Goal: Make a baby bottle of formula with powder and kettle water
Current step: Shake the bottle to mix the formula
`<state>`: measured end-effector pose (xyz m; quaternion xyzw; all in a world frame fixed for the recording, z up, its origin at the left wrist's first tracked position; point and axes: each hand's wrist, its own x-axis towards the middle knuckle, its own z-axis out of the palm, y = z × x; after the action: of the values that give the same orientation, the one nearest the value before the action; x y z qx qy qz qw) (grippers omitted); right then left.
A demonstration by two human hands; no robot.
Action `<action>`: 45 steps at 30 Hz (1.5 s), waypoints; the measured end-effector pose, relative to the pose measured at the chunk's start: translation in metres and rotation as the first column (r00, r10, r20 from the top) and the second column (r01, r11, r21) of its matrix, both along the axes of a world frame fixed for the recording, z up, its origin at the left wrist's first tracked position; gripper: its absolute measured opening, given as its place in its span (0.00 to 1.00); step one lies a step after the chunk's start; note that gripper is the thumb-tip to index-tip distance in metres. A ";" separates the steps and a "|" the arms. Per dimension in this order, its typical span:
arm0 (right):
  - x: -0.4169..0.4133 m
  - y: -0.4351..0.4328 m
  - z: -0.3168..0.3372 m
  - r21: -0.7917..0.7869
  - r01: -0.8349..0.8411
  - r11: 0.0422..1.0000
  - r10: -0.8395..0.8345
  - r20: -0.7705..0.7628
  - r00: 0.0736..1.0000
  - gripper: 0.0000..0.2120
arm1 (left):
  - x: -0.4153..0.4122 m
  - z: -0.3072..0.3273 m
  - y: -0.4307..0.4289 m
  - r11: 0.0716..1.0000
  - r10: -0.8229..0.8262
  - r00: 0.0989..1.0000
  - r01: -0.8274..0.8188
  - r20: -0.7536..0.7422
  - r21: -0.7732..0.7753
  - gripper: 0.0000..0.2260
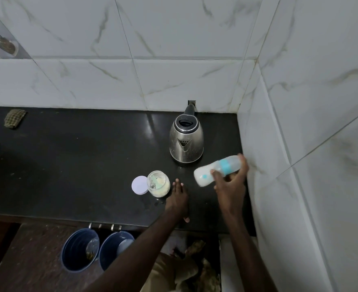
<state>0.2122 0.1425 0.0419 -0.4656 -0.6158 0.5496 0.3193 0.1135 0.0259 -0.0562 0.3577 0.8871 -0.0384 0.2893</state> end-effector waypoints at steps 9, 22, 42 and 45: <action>0.001 -0.004 -0.011 -0.003 -0.197 0.980 0.197 0.055 0.979 0.42 | 0.000 -0.007 0.002 1.000 0.017 1.000 -0.017 0.007 -0.018 0.67; 0.004 -0.004 -0.009 -0.048 0.114 0.992 -0.115 -0.023 0.993 0.42 | -0.001 -0.005 0.000 1.000 0.001 1.000 -0.001 -0.002 -0.008 0.66; 0.009 0.001 -0.023 -0.013 0.067 0.998 -0.067 -0.012 0.998 0.42 | 0.003 -0.009 0.005 0.999 0.010 0.999 -0.011 -0.036 -0.032 0.67; 0.008 0.000 -0.027 0.008 -0.004 1.000 0.004 0.040 0.999 0.42 | 0.004 -0.008 0.007 0.999 0.014 0.999 -0.015 -0.036 -0.035 0.67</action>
<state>0.2200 0.1423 0.0145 -0.4738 -0.6254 0.5383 0.3076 0.1177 0.0330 -0.0643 0.3453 0.8939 -0.0582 0.2799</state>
